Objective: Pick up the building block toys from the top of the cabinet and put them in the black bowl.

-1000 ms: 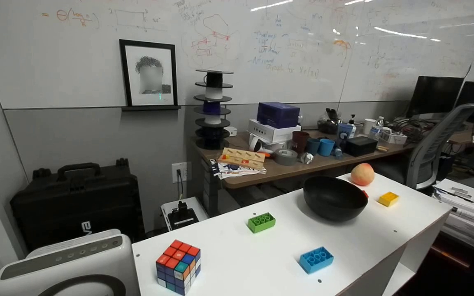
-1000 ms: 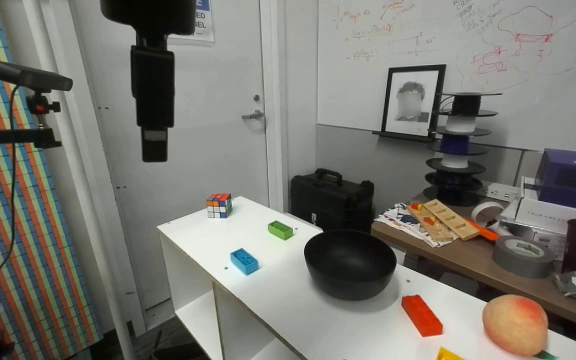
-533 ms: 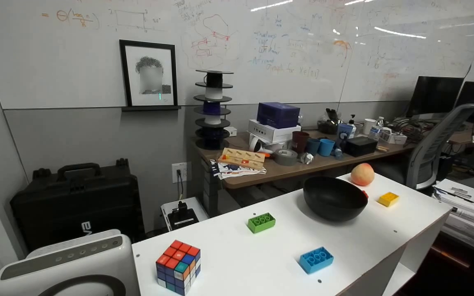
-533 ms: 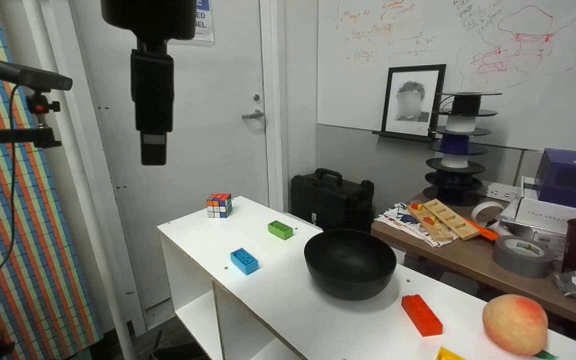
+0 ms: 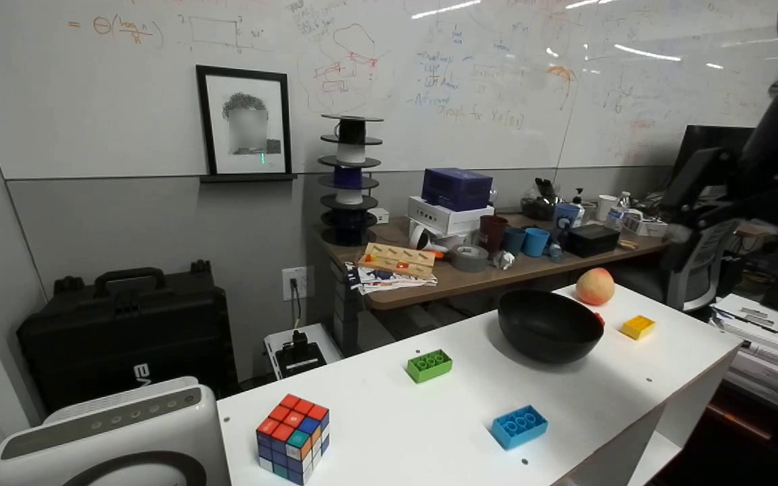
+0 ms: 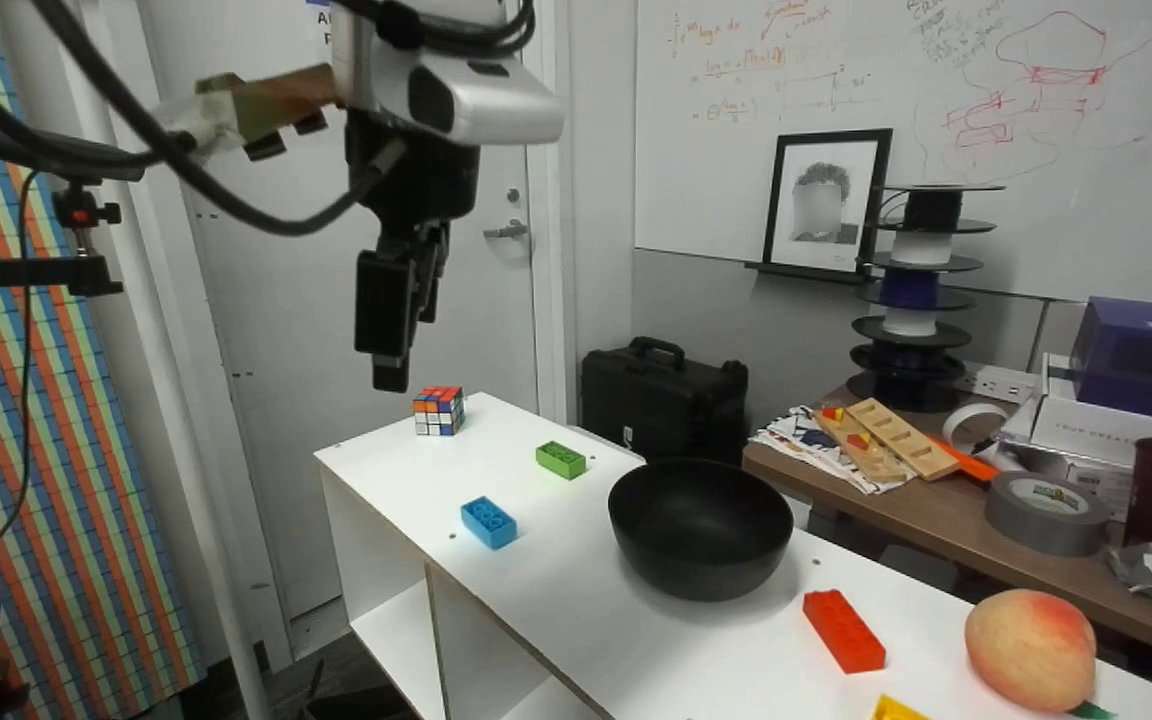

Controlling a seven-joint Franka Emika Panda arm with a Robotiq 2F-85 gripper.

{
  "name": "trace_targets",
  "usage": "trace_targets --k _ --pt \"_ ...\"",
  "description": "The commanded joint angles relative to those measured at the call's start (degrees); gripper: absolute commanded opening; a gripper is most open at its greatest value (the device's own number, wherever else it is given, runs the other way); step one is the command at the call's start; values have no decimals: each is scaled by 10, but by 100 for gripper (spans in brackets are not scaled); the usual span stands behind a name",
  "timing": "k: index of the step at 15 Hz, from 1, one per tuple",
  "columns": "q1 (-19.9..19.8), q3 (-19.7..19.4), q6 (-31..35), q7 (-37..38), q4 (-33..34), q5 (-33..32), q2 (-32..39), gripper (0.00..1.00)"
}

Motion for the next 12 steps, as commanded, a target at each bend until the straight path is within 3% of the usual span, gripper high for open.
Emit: trace_targets --k 1,12 --pt "11 17 22 107 76 14 107 100" --pt "46 25 36 300 258 64 344 100"
